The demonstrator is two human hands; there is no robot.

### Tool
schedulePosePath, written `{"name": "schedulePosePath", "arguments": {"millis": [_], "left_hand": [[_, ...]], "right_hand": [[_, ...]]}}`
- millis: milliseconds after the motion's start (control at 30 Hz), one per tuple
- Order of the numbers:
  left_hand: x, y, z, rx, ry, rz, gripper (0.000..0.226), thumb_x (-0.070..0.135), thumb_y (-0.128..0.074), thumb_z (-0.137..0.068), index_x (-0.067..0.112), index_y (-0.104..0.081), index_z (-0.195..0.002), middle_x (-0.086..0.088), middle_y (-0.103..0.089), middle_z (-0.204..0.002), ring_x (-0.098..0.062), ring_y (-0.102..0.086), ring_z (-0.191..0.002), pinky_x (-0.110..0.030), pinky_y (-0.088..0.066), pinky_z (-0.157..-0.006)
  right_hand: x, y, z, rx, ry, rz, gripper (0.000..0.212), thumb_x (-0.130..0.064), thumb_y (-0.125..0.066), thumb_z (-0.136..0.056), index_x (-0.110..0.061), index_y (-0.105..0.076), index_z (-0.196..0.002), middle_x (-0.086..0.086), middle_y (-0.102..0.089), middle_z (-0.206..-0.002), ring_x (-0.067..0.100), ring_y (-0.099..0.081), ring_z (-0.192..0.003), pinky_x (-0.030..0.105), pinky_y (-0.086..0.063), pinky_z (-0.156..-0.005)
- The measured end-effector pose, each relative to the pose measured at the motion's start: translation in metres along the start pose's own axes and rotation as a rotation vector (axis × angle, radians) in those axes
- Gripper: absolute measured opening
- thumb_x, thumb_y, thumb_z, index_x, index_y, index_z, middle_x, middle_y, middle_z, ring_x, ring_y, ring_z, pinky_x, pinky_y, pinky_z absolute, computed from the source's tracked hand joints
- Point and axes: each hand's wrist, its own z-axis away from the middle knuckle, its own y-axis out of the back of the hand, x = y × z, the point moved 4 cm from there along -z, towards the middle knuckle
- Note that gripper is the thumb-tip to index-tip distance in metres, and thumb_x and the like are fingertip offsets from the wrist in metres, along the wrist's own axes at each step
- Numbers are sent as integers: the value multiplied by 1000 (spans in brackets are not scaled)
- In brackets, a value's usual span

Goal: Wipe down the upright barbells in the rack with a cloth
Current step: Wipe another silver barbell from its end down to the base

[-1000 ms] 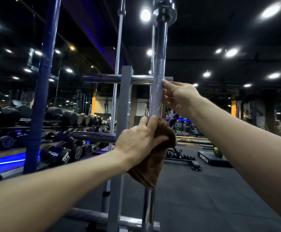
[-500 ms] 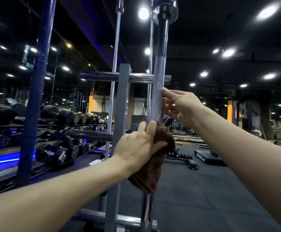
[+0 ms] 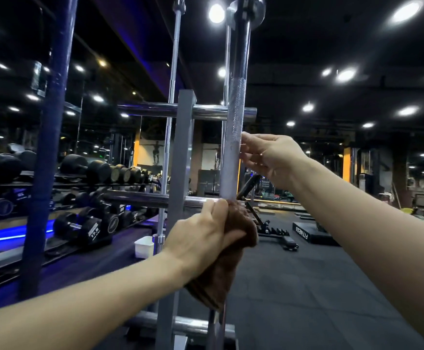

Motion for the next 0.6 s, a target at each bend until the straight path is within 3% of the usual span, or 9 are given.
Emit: {"name": "schedulePosePath", "arguments": {"millis": [67,200,333,467,533,600], "left_hand": [[-2,10,-5,38,-23,-1,55,64,-34,-88,18,-30,-119,-3,-52,-118,-32,-60,-102,-42,-47,-75],[-10,55,-59,285,-58,32,64,61,-33,-89,10,-31,-127,-9,-46,-116,-36,-61,-92,-43,-45,-65],[-7,58,-76,381,17,90,63,58,-33,-91,6,-31,-127,-11,-45,-117,-37,-61,-90,-41,-39,-60],[-3,22,-45,265,20,70,62,60,-30,-90,9,-27,-125,-9,-42,-120,-35,-60,-97,-37,-36,-62],[-2,10,-26,156,-11,30,61,62,-30,-88,11,-28,-121,-7,-43,-120,-34,-60,-98,-37,-36,-63],[-8,16,-27,171,-36,27,62,64,-30,-87,11,-30,-121,-7,-44,-117,-34,-60,-97,-40,-40,-64]], "right_hand": [[1,-2,4,-5,-3,20,11,-17,-68,-87,-6,-68,-85,3,-61,-66,12,-55,-56,20,-52,-56],[-5,-8,0,35,46,111,18,-19,-69,-87,-2,-69,-93,9,-63,-74,17,-57,-63,28,-51,-61],[-14,-5,-6,48,114,20,16,-14,-67,-87,-3,-68,-76,6,-66,-61,14,-61,-52,24,-53,-52],[-3,-2,-4,33,72,13,21,-14,-66,-89,-3,-65,-71,11,-54,-68,13,-46,-53,20,-47,-51],[1,-1,1,33,32,-7,21,-13,-65,-89,-4,-66,-70,7,-54,-63,11,-44,-53,17,-48,-53],[1,-2,7,23,18,10,21,-14,-65,-89,-4,-66,-70,6,-55,-63,11,-47,-52,18,-49,-53]]}}
